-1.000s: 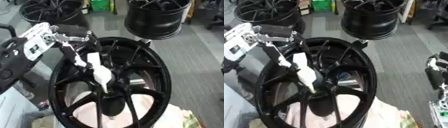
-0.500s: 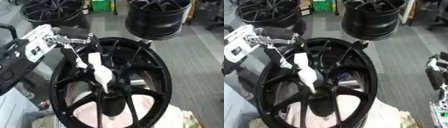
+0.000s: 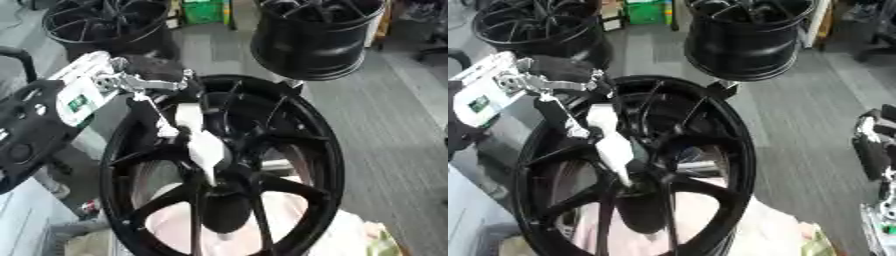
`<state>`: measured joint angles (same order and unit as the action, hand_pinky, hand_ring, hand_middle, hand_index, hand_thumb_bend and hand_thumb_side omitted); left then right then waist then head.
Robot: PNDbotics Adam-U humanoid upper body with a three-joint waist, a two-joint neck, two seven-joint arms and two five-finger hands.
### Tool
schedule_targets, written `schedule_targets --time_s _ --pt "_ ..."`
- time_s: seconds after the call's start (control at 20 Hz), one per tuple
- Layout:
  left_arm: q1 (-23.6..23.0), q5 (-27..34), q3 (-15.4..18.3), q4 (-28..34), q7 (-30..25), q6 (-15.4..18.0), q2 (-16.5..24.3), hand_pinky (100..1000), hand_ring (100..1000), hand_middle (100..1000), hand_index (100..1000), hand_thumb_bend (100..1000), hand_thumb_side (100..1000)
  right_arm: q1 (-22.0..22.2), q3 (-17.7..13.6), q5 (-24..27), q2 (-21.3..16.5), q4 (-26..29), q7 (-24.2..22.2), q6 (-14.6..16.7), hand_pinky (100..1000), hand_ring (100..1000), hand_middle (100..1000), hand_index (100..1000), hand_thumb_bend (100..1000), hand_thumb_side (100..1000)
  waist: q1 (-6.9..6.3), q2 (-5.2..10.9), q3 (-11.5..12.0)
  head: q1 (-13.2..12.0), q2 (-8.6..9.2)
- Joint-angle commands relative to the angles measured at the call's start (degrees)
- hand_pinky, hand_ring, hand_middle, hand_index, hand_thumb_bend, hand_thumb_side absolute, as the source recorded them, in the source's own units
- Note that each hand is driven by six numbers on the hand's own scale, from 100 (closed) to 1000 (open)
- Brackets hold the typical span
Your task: Pull the pin out of the wheel hub.
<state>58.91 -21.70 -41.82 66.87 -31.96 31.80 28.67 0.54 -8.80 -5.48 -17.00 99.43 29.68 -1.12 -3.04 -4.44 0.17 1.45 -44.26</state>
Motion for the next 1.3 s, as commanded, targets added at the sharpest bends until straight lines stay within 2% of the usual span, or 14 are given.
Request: schedule_targets --time_s 0.05,0.4,0.75,1.0,1.3 --pt "0.88 1.34 0.61 1.26 -20.01 20.17 1.36 498 372 522 710 209 187 -0.37 -0.14 -0.45 -1.34 0.58 -0.16 0.09 505 686 735 791 100 489 0.39 0.78 0.12 -0.14 0.14" --pt "1.55 5.36 2.34 3.4 -20.01 20.17 2.86 455 315 482 669 133 177 -0.3 -0.2 -0.49 -1.34 0.55 -0.1 0.06 505 686 736 791 100 489 0.39 0.91 0.27 -0.15 0.14" --pt "3.11 8.63 5.69 5.44 -20.01 20.17 5.79 467 322 485 672 158 177 -0.12 -0.32 -0.52 -1.46 0.47 -0.01 0.0 505 686 736 791 100 489 0.34 1.15 0.47 -0.24 0.14" --pt "3.12 9.17 10.26 4.9 -20.01 20.17 10.2 475 334 489 681 207 179 0.19 -0.47 -0.57 -1.58 0.3 0.12 0.0 505 686 736 791 100 489 0.01 1.49 0.95 -0.21 0.14" --pt "-0.45 6.51 17.94 -0.76 -20.01 20.1 16.19 480 341 494 691 253 180 0.6 -0.78 -0.61 -1.4 0.04 0.42 0.05 505 686 735 791 100 489 0.03 1.74 1.56 0.37 0.14"
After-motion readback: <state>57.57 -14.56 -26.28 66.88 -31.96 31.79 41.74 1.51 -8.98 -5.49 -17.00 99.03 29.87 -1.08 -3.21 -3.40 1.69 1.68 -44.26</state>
